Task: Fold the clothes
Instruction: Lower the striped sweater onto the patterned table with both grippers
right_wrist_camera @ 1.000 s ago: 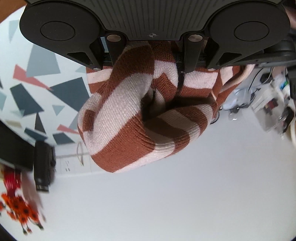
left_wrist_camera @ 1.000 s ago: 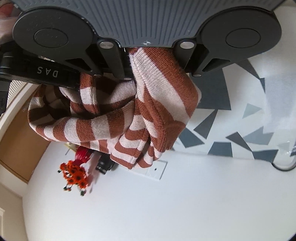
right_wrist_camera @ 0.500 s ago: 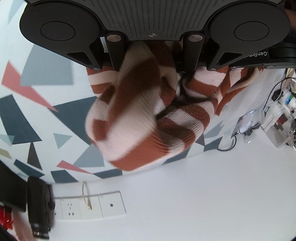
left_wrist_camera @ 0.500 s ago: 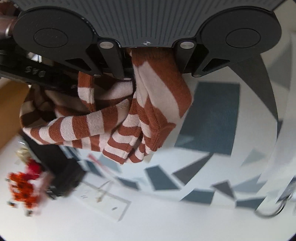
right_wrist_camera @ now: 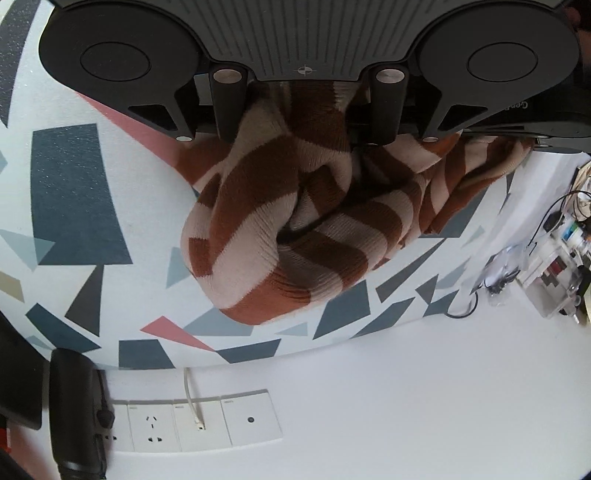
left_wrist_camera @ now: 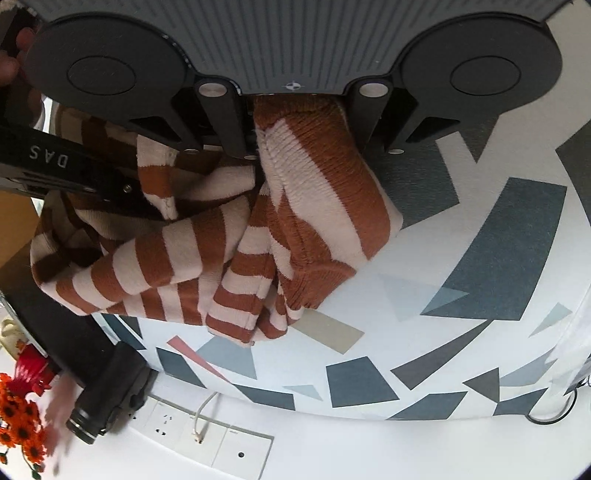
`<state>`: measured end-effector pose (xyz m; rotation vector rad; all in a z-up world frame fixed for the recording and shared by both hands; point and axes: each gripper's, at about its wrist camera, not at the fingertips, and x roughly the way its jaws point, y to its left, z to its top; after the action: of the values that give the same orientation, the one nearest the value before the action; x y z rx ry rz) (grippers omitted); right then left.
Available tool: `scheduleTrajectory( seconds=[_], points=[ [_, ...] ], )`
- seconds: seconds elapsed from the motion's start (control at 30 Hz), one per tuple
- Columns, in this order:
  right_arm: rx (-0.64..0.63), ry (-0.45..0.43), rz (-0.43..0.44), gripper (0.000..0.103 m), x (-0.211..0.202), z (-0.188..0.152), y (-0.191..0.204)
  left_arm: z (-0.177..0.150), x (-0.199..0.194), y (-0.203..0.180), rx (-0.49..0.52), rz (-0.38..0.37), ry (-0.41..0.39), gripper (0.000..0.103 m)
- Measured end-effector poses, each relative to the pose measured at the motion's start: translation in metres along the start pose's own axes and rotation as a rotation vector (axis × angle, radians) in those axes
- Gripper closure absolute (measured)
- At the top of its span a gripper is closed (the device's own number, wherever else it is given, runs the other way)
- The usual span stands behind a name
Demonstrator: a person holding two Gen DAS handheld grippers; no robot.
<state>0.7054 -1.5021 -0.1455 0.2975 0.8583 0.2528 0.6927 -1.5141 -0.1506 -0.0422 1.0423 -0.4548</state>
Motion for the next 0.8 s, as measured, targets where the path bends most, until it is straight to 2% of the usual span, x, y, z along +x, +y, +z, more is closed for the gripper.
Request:
scheduleTrajectory(
  seconds=[0.3,0.8],
  points=[
    [-0.004,-0.028,0.025,0.07,-0.005,0.013,-0.017,0.007,0.004,-0.002,-0.07,0.019,0.013,0.089],
    [-0.019,-0.01,0.047,0.067,-0.009,0.021,-0.024,0.005,0.005,-0.005,-0.097,0.044,0.0,0.087]
  ],
)
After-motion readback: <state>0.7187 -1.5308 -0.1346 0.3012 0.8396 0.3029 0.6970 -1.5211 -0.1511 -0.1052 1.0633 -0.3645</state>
